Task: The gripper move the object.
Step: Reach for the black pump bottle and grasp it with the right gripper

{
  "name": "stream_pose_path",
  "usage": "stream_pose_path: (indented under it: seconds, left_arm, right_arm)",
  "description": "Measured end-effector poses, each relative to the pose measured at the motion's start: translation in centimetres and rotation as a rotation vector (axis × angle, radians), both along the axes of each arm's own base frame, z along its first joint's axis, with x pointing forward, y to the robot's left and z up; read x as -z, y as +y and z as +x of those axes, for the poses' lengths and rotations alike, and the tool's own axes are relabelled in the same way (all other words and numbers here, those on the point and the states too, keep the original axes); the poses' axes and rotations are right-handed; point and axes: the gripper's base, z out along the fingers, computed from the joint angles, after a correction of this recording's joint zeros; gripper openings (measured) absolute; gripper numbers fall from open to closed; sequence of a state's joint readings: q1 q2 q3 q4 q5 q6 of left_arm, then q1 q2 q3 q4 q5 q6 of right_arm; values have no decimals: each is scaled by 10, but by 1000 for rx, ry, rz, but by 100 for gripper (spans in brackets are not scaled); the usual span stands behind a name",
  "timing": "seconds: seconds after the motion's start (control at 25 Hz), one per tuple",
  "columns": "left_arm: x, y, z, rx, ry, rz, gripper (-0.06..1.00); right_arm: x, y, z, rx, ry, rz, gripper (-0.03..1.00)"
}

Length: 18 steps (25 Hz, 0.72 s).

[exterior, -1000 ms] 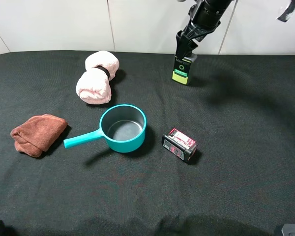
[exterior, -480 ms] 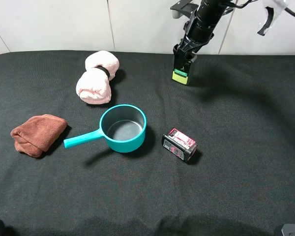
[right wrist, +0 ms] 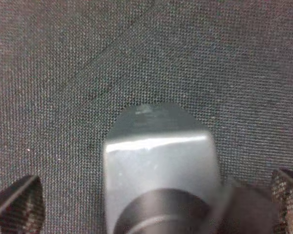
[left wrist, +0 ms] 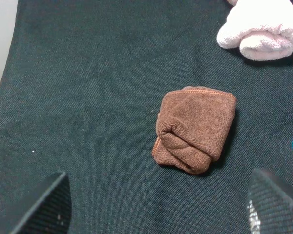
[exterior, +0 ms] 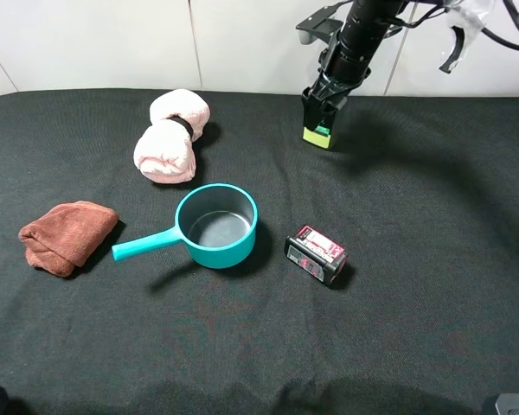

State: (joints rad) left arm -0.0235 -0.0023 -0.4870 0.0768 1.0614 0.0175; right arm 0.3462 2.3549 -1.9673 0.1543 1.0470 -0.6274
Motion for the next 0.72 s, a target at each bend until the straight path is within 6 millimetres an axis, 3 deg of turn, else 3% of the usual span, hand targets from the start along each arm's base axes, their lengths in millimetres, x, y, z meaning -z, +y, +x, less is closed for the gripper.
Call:
stream_pose_path:
  seconds: [0.72]
  left_arm:
    - [0,0,0,0,0,0,77]
  right_arm:
    - [3,1,1,2,-1,3,69]
